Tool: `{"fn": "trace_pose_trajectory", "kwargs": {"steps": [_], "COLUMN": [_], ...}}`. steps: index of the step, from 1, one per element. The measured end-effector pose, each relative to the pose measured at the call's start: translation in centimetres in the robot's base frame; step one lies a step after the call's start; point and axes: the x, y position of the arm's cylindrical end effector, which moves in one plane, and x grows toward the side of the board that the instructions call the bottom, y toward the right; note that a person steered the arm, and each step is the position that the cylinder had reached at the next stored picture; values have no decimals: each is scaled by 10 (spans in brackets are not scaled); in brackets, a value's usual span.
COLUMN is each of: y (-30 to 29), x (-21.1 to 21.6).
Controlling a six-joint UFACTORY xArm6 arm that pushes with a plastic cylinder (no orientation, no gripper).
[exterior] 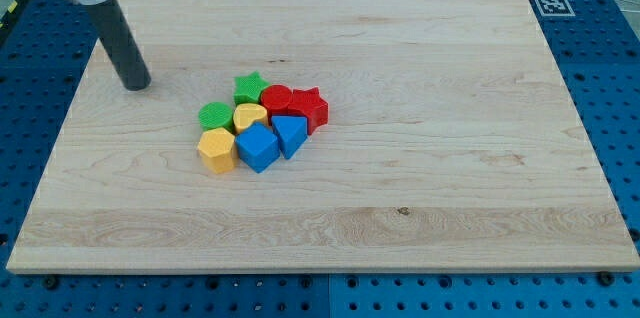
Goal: Push the stars to the right of the red circle
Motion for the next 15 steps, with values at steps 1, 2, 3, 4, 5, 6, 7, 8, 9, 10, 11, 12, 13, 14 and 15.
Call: {"fn": "trace_pose_trajectory", "kwargs": {"steps": [1,2,3,4,5,6,7,8,9,10,11,12,13,14,15], "y": [41,86,150,208,264,303,300,264,230,216,207,197,197,190,170], "x": [0,0,0,0,0,0,-11,-12,-11,11,23,22,-10,-46,-65]}}
